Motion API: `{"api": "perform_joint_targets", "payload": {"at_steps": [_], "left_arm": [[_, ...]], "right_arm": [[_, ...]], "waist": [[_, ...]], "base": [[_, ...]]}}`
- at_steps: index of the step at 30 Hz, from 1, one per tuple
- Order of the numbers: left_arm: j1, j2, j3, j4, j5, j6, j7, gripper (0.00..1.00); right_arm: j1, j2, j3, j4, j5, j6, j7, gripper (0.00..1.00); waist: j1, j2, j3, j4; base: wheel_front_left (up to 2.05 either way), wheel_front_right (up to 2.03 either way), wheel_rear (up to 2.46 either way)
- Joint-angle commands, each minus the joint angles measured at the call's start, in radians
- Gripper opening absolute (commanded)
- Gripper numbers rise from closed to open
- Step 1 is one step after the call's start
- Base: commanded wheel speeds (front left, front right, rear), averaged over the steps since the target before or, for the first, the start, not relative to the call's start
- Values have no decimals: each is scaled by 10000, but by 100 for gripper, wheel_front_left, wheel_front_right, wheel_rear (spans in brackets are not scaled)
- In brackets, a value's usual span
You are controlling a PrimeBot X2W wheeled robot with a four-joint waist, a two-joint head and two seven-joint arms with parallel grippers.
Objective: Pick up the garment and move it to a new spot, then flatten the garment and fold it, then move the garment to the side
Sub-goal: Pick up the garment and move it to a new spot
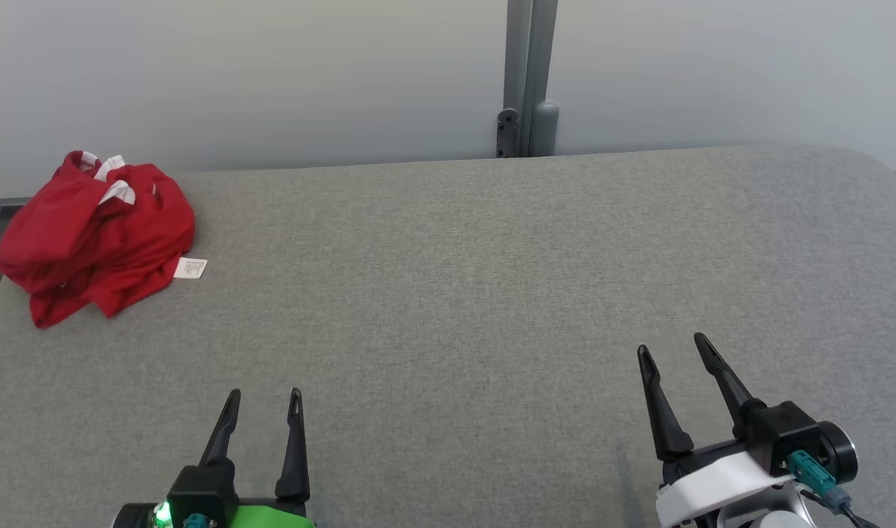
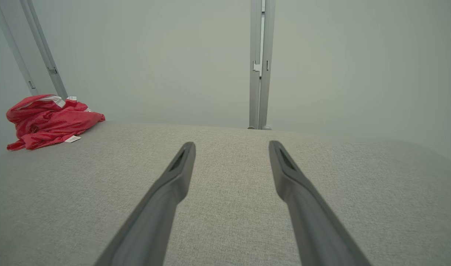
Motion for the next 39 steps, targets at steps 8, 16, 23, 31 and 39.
{"api": "perform_joint_targets", "payload": {"at_steps": [8, 16, 23, 31, 39], "left_arm": [[-232, 60, 28, -118, 199, -33, -9, 100], [-188, 56, 176, -235, 297, -17, -9, 100], [-169, 53, 312, -370, 229, 53, -9, 100], [88, 45, 424, -884, -117, 479, -9, 100], [205, 46, 469, -1140, -322, 740, -9, 100]], "right_arm": [[121, -35, 28, -177, 132, 4, -35, 100], [-16, -37, 172, -189, 150, 4, -34, 100], [-196, -32, 406, -140, 114, 4, -35, 100], [-774, -44, 868, 198, -119, 3, -34, 100], [-1078, -41, 1075, 371, -221, 3, -34, 100]], "waist": [[0, 0, 25, 1607], [0, 0, 114, 3551], [0, 0, 283, 4753], [0, 0, 718, 5009], [0, 0, 960, 5067]], "base": [[0, 0, 0], [0, 0, 0], [0, 0, 0], [0, 0, 0], [0, 0, 0]]}}
